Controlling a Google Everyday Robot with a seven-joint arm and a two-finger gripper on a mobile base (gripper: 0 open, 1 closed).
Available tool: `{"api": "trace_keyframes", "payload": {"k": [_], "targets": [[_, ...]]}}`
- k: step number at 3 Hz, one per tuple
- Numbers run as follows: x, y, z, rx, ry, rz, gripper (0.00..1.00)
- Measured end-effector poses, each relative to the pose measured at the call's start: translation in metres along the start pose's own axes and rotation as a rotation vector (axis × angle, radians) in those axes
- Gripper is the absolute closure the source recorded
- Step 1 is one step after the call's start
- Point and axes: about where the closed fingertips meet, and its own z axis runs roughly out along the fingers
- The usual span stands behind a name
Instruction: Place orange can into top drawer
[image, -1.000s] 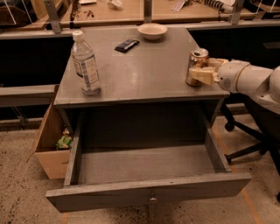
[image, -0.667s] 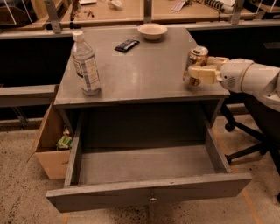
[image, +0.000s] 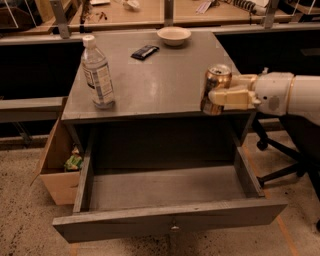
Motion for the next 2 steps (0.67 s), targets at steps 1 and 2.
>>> {"api": "trace_keyframes", "payload": {"k": [1, 2], "targets": [[0.0232, 0.0332, 0.0046, -0.056, -0.01, -0.021, 1.0], [0.0233, 0.0334, 0.0048, -0.057, -0.01, -0.021, 1.0]]}}
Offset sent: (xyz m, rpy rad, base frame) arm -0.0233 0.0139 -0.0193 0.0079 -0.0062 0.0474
